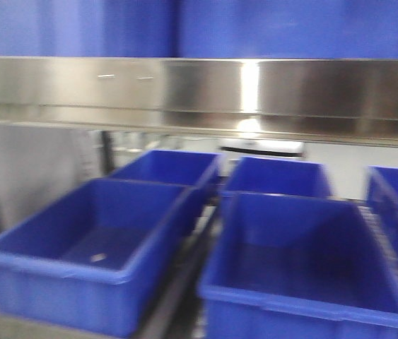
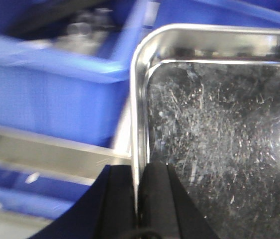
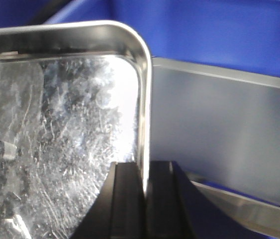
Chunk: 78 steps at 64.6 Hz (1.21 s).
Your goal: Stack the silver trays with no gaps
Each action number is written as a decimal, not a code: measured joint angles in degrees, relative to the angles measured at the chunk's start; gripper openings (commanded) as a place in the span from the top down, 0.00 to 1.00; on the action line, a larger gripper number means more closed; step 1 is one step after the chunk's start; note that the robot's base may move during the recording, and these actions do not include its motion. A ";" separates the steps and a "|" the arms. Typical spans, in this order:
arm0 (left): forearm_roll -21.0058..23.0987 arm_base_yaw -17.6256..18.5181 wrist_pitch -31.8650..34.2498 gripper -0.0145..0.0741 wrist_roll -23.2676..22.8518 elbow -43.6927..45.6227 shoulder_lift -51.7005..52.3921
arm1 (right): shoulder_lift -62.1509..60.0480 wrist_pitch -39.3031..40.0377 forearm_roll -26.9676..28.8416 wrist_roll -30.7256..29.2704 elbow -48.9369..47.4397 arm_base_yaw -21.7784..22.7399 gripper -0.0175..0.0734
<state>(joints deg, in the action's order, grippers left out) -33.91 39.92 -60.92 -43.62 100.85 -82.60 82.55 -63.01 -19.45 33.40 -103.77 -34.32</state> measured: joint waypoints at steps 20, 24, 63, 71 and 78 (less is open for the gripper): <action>0.00 0.00 0.03 0.86 0.00 0.00 0.00 | -0.10 -0.10 0.00 0.00 0.00 0.00 0.89; 0.00 0.00 0.03 0.86 0.00 0.00 0.00 | -0.10 -0.10 0.00 0.00 0.00 0.00 0.89; 0.00 0.00 0.03 0.86 0.00 0.00 0.00 | -0.10 -0.10 0.00 0.00 0.00 0.00 0.89; 0.00 0.00 0.03 0.86 0.00 0.00 0.00 | -0.10 -0.10 0.00 0.00 0.00 0.00 0.89; 0.00 0.00 0.03 0.86 0.00 0.00 0.00 | -0.10 -0.10 0.00 0.00 0.00 0.00 0.89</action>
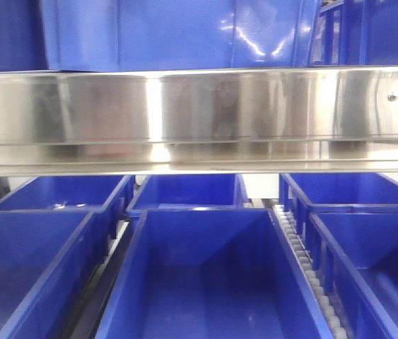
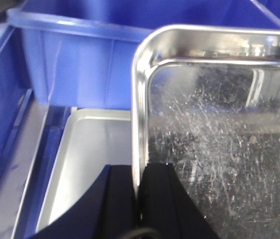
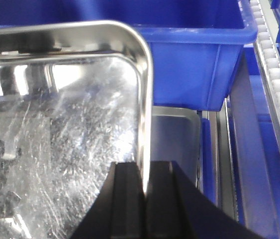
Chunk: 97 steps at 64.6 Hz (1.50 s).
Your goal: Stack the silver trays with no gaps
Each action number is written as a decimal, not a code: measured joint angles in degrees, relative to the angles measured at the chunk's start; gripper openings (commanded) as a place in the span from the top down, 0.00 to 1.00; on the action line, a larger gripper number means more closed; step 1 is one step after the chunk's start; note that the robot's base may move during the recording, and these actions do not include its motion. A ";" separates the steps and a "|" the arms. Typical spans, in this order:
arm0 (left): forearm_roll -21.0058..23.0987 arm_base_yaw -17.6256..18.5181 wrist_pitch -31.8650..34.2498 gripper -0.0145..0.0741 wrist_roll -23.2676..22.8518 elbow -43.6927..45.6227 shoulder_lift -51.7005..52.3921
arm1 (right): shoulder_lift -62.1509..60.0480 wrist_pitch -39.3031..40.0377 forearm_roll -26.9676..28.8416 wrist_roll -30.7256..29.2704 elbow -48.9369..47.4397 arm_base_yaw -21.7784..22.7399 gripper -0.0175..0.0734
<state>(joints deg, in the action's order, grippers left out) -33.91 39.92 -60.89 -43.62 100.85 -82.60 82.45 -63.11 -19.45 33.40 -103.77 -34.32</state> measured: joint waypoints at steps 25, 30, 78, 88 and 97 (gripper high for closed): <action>0.00 0.00 0.00 0.86 0.00 0.00 0.00 | 0.00 0.00 0.00 0.00 0.00 0.00 0.89; 0.00 0.00 0.00 0.86 0.00 0.00 0.00 | 0.00 0.00 0.00 0.00 0.00 0.00 0.89; -0.36 0.00 0.00 0.86 0.00 0.00 0.00 | 0.10 0.11 0.00 0.00 0.00 0.00 0.89; -1.66 0.00 0.23 0.86 0.00 0.00 0.00 | 0.10 0.48 0.09 0.00 0.00 0.00 0.89; -3.17 0.00 1.61 0.86 0.00 0.00 0.00 | 0.10 1.47 0.09 0.00 0.00 0.00 0.89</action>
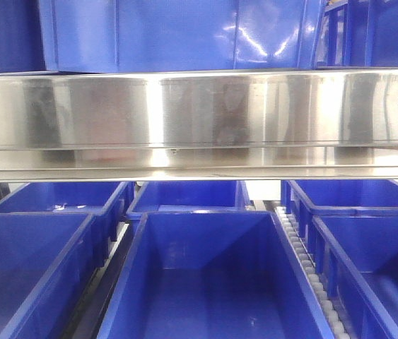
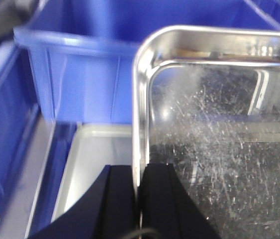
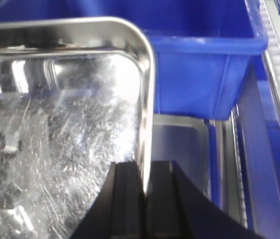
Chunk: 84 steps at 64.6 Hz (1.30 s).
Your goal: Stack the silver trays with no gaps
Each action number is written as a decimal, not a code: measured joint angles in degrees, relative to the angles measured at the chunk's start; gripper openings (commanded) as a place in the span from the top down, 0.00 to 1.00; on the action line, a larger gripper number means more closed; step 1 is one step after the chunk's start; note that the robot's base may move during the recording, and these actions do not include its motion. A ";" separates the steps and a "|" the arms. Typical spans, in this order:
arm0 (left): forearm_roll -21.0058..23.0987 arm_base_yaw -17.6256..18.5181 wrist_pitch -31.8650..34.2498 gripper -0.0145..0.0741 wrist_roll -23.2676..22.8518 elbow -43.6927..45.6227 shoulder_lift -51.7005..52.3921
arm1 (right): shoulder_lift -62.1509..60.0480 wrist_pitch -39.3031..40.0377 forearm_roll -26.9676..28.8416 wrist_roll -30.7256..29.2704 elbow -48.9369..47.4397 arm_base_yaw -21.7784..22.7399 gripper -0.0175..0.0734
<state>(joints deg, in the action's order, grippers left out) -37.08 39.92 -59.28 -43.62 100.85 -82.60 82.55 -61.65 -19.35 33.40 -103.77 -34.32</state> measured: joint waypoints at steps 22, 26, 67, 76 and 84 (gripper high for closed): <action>-1.18 0.00 0.97 0.86 0.00 0.06 0.00 | 0.73 0.22 -0.23 0.04 0.00 0.00 0.89; -1.22 0.00 0.97 0.86 0.00 0.06 -0.10 | 1.72 0.22 -0.36 0.14 0.00 0.00 0.89; 21.86 -13.85 -0.68 0.86 12.19 0.06 -14.82 | 17.40 -0.63 0.48 0.90 0.00 2.91 0.89; 25.02 -14.75 0.15 0.86 14.92 0.06 -18.66 | 20.46 -1.26 4.06 0.77 0.00 5.69 0.89; 26.22 -14.75 0.55 0.86 15.45 0.06 -21.40 | 22.71 -1.65 7.22 0.15 0.14 7.65 0.89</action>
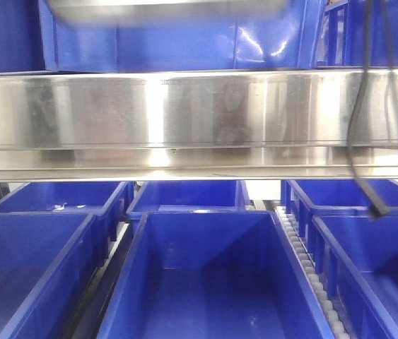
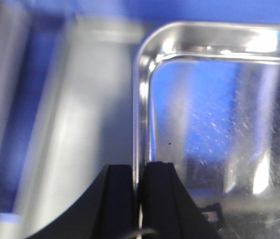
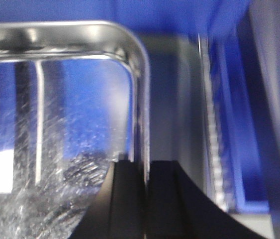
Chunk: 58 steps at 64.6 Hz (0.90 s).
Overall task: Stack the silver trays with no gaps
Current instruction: 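Lower the held tray with both grippers onto the silver tray on the shelf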
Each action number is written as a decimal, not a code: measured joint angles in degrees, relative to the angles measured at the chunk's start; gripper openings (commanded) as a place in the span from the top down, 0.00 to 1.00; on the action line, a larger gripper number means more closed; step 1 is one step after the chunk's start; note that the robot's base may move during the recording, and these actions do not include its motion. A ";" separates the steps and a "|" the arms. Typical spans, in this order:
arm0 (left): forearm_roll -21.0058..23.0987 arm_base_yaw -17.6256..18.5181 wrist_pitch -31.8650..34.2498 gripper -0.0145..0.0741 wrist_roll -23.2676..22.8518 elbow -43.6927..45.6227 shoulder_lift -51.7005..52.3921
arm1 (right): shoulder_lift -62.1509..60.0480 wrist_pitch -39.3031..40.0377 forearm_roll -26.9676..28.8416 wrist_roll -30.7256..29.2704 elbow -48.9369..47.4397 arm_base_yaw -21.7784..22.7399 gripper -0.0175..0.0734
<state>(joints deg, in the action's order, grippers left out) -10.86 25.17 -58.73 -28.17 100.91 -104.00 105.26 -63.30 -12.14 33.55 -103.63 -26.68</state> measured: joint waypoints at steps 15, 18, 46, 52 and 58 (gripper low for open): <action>0.40 -0.14 0.28 0.86 0.07 0.00 -2.84 | 2.84 -0.04 0.93 -1.53 0.13 0.65 0.89; 0.31 -0.14 0.28 0.86 0.07 0.00 -3.28 | 3.67 -0.04 1.06 -1.50 0.13 0.65 0.89; 0.29 -0.14 0.05 0.78 0.13 -0.11 -3.82 | 4.72 0.06 1.55 -2.14 0.13 1.21 0.87; 0.42 -0.14 0.05 0.60 0.48 -0.11 -3.82 | 4.72 0.31 1.75 -2.26 0.13 1.21 0.69; 2.13 0.11 1.14 0.39 0.58 -0.11 -3.82 | 4.84 0.54 3.21 -2.49 0.13 1.21 0.41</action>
<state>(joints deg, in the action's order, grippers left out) -8.73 25.29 -57.59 -27.59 100.80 -107.82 110.10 -62.77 -8.92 31.06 -103.50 -25.46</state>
